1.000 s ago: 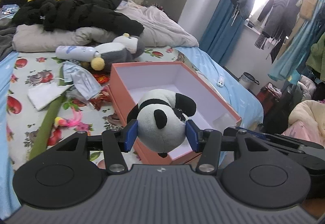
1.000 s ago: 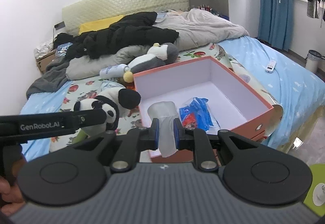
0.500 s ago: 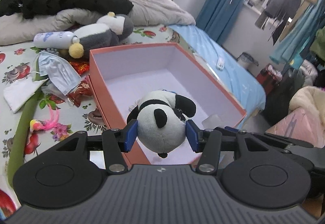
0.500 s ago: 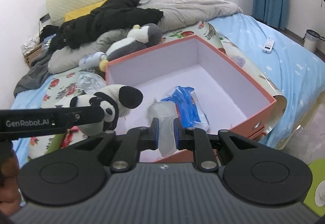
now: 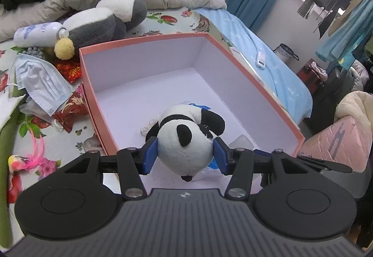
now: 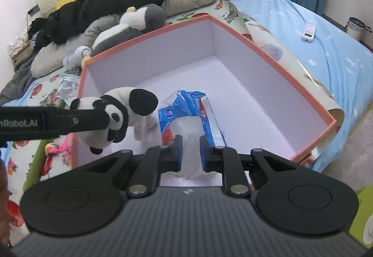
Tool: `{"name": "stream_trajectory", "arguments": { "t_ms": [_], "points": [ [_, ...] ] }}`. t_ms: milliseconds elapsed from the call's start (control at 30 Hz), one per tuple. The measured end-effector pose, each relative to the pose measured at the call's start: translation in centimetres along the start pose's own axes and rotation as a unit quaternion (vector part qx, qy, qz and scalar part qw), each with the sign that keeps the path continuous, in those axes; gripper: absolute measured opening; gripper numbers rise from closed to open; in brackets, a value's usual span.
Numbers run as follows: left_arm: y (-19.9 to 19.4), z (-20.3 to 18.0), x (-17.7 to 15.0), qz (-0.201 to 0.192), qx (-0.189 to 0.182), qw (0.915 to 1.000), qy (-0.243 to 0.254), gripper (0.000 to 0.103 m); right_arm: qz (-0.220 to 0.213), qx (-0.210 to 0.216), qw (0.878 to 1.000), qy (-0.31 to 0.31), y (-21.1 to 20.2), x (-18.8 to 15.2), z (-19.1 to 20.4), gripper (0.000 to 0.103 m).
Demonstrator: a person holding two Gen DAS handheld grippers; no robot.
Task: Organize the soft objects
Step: 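Open left tool to drop panda while right tool drops cup into box, then move both tools away from the box toward the bird toy and snack packet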
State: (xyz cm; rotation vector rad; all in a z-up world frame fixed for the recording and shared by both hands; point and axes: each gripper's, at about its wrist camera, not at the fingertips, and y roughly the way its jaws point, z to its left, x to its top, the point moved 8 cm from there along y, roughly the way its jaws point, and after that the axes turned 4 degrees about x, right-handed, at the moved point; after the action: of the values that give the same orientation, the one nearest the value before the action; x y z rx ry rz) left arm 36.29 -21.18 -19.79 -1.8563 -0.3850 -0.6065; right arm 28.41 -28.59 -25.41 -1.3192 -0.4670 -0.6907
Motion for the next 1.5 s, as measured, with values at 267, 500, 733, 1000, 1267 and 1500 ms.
{"name": "stream_trajectory", "arguments": {
  "t_ms": [267,500,733,1000,1267,1500],
  "points": [
    [2.5,0.8,0.3,0.012,-0.002,0.9999,0.002,0.059,0.003,-0.008,1.0,0.007,1.4,0.5,0.0,0.031],
    [0.8,0.1,0.0,0.004,-0.003,0.9998,0.021,0.061,0.005,-0.004,1.0,0.008,0.0,0.2,0.7,0.037],
    [-3.7,-0.6,-0.6,-0.028,0.0,0.9991,0.031,0.061,-0.015,0.004,1.0,0.003,-3.4,-0.5,2.3,0.038],
    [-9.5,-0.5,-1.9,-0.062,0.002,0.9977,0.027,0.061,-0.036,0.02,0.999,-0.008,-7.3,-1.6,4.7,0.038],
    [-14.8,-0.3,-3.8,-0.092,0.008,0.9953,0.029,0.061,-0.059,0.034,0.998,-0.018,-10.7,-2.9,7.1,0.038],
    [-18.8,0.2,-5.9,-0.11,0.017,0.9935,0.022,0.061,-0.074,0.049,0.996,-0.026,-13.5,-4.2,8.8,0.038]
  ]
}}
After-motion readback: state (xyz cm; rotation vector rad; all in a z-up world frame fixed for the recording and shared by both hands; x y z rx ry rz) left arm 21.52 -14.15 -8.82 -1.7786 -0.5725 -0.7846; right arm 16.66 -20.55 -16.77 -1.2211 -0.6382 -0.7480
